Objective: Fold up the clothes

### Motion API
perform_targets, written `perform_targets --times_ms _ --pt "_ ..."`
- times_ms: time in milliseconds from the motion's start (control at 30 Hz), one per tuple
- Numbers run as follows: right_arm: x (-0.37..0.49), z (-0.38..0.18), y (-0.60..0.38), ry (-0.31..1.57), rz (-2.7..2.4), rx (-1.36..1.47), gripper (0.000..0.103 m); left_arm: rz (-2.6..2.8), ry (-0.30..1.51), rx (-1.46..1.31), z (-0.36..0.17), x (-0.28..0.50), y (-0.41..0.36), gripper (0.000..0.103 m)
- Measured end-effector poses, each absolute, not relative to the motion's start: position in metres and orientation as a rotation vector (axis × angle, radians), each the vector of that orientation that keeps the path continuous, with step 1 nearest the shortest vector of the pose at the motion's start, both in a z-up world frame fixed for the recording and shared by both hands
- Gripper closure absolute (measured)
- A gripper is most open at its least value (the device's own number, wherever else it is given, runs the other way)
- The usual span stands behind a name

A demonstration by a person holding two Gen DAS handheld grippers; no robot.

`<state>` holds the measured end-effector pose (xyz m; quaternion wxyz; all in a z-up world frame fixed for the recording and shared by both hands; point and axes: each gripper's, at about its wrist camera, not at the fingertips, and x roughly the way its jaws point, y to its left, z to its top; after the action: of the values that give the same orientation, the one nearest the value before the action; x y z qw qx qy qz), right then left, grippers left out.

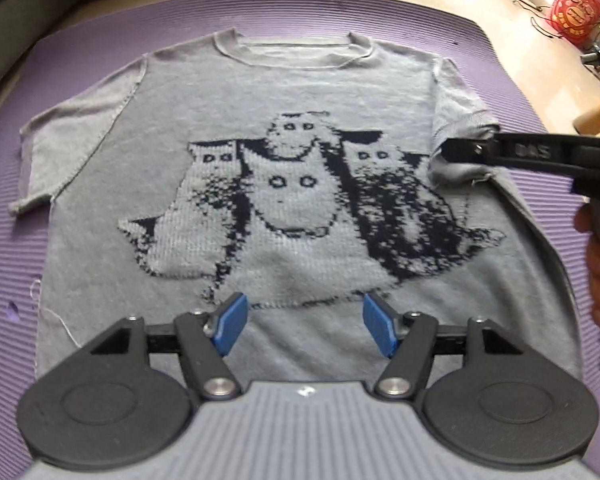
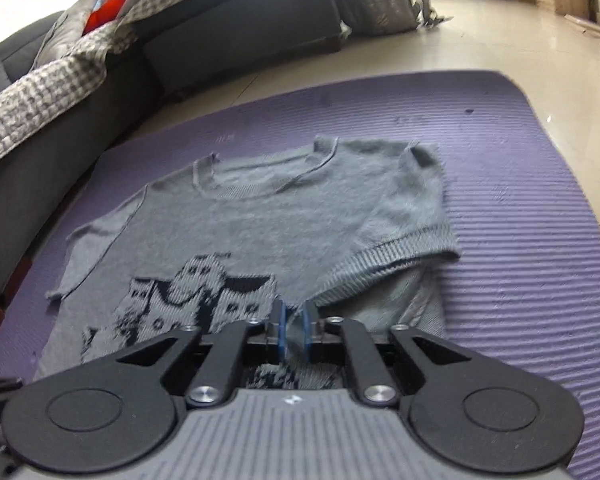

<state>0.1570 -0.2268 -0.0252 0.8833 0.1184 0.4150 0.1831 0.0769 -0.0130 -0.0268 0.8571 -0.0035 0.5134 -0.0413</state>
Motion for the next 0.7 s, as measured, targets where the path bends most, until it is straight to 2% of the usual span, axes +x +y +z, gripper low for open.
perform_targets --times_ms 33,67,333,633,700 --pt "0.156 -0.022 -0.23 0.857 0.391 0.254 0.05 -0.076 1.069 0.002 -0.027 0.079 -0.012 0.024" --pt "0.156 -0.021 -0.23 0.847 0.392 0.255 0.05 -0.06 1.057 0.009 -0.027 0.08 -0.01 0.024" --pt "0.169 -0.012 -0.275 0.786 0.176 0.354 0.05 -0.034 0.991 -0.031 -0.022 0.088 0.006 0.021" --pt "0.185 -0.034 -0.28 0.787 0.077 0.343 0.051 -0.003 0.99 -0.073 -0.03 0.101 0.022 0.021" --pt "0.189 -0.04 -0.278 0.785 0.071 0.334 0.059 0.019 0.989 -0.086 -0.029 0.103 0.028 0.021"
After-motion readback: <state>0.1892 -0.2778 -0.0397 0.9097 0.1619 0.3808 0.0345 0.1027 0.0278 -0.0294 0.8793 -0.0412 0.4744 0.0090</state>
